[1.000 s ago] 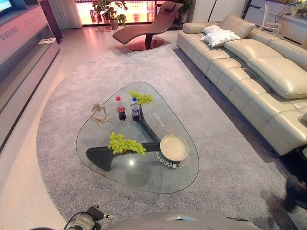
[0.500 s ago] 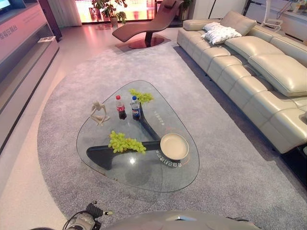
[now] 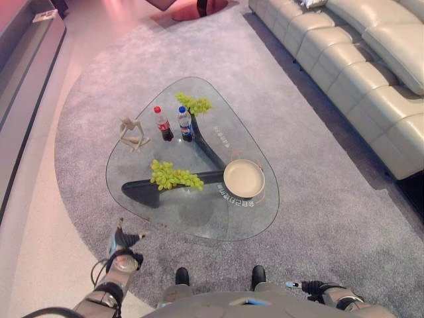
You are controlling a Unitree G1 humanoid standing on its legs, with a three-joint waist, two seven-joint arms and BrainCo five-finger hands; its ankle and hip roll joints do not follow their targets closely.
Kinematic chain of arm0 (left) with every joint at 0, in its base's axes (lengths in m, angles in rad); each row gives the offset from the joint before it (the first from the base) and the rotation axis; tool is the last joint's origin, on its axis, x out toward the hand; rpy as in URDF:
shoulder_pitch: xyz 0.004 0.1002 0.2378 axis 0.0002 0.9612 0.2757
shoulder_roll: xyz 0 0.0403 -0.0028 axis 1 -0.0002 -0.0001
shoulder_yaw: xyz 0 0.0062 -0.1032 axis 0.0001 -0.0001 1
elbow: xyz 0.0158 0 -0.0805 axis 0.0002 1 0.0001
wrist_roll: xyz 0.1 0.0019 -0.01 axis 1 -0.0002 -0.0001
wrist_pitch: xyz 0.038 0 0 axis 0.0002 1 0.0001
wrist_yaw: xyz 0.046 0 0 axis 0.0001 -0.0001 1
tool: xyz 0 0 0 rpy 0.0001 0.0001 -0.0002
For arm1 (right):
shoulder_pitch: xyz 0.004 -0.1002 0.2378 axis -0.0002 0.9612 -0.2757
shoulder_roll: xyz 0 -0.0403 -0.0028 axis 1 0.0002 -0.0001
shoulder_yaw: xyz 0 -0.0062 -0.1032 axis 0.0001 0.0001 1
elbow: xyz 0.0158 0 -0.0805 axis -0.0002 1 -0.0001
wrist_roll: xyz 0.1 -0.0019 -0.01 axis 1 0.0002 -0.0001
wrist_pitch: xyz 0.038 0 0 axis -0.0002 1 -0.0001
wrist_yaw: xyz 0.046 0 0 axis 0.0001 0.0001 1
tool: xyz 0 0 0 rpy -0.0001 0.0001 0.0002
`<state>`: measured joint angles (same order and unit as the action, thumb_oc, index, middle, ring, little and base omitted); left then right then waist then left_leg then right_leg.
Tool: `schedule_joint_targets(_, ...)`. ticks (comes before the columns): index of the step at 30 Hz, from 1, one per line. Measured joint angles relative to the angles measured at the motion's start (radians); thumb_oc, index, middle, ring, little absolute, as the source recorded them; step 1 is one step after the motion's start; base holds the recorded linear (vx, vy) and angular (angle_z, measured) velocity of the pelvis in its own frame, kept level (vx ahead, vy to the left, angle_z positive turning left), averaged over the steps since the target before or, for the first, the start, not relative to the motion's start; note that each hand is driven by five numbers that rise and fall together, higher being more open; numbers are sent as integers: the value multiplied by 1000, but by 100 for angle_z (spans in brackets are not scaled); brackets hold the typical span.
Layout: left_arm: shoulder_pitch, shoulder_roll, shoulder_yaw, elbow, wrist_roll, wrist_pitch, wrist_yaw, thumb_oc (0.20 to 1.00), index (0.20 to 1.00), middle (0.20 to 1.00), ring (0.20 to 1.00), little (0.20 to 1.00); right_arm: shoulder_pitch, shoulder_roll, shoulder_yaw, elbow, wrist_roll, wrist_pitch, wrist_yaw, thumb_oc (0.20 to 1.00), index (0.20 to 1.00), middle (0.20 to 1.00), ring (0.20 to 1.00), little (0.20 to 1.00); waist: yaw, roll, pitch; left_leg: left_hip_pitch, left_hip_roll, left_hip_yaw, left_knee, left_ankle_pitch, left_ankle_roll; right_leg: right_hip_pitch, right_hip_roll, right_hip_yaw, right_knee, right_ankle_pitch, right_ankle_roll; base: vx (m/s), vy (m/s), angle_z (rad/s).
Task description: Pick up fruits into the plate
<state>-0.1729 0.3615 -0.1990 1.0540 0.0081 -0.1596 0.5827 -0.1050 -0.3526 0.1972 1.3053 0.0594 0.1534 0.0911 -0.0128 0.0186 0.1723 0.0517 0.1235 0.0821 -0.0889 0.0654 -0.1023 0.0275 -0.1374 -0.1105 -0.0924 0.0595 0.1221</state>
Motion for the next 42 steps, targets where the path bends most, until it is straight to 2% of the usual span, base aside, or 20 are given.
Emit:
schedule_joint_targets(4,-91,76,-1,-63,75,6,65,1000,1000,1000,1000,1000,-40,-12,18,-23,29,-24,-9,1000,1000,1000,1000,1000,-6,-3,56,-32,-1,7,0,11,-1,-39,0,15,0,16,0,-122,31,-9)
schedule_joint_targets(6,-140,115,-7,-83,116,32,70,1000,1000,1000,1000,1000,-65,-19,26,-26,45,-25,-20,1000,1000,1000,1000,1000,-13,1,78,-55,-1,7,0,16,-2,-63,1,17,0,21,-1,-72,37,-3)
schedule_joint_targets(7,-186,166,-33,-106,154,50,72,1000,1000,1000,1000,1000,-90,-30,34,-33,61,-29,-21,1000,1000,1000,1000,1000,-17,4,106,-82,-1,7,0,27,-2,-88,1,19,0,32,0,0,0,0)
schedule_joint_targets(11,-272,229,-54,-128,220,91,79,1000,1000,1000,1000,1000,-121,-43,48,-36,80,-44,-21,1000,1000,1000,1000,1000,-25,7,170,-86,-1,7,0,32,-3,-94,2,20,0,37,-2,-24,4,0)
schedule_joint_targets(14,-338,283,-98,-130,266,91,72,1000,1000,1000,1000,1000,-137,-61,56,-37,102,-53,-21,1000,1000,1000,1000,1000,-27,10,191,-107,-1,7,0,36,-5,-115,2,20,0,39,-3,-54,16,0)
schedule_joint_targets(18,-439,366,-136,-125,356,91,46,1000,1000,1000,1000,1000,-192,-92,55,-62,139,-61,-24,1000,1000,1000,1000,1000,-40,14,251,-125,-3,8,0,42,-8,-133,1,20,1,46,-4,-37,64,0)
schedule_joint_targets(20,-487,394,-191,-107,392,91,39,1000,1000,1000,1000,1000,-223,-107,56,-65,138,-62,-23,1000,1000,1000,1000,1000,-47,20,266,-139,-3,9,1,43,-10,-146,0,20,1,47,-3,-69,45,-1)
schedule_joint_targets(23,-573,414,-245,-81,451,91,17,1000,1000,1000,1000,1000,-268,-132,82,-80,137,-63,-22,1000,1000,1000,1000,1000,-51,31,295,-170,-3,13,7,48,-16,-183,-1,21,15,47,-4,-81,24,-3)
schedule_joint_targets(26,-674,445,-318,-55,508,91,-23,1000,1000,1000,1000,1000,-326,-149,103,-100,135,-62,-23,1000,1000,1000,1000,1000,-63,33,355,-204,-4,15,32,48,-17,-222,-5,19,50,47,-4,-61,18,-2)
schedule_joint_targets(32,-755,446,-399,-35,551,93,-78,1000,1000,1000,1000,1000,-375,-155,128,-108,133,-60,-28,1000,1000,1000,1000,1000,-80,33,358,-298,-11,31,60,49,-16,-346,-16,24,115,47,-4,-52,35,-7)
schedule_joint_targets(42,-861,444,-473,-19,522,84,-67,1000,1000,1000,1000,1000,-384,-182,138,-136,137,-73,-38,1000,1000,1000,1000,1000,-96,30,358,-520,-20,32,163,58,-3,-589,-30,42,253,40,-2,-35,-9,0)
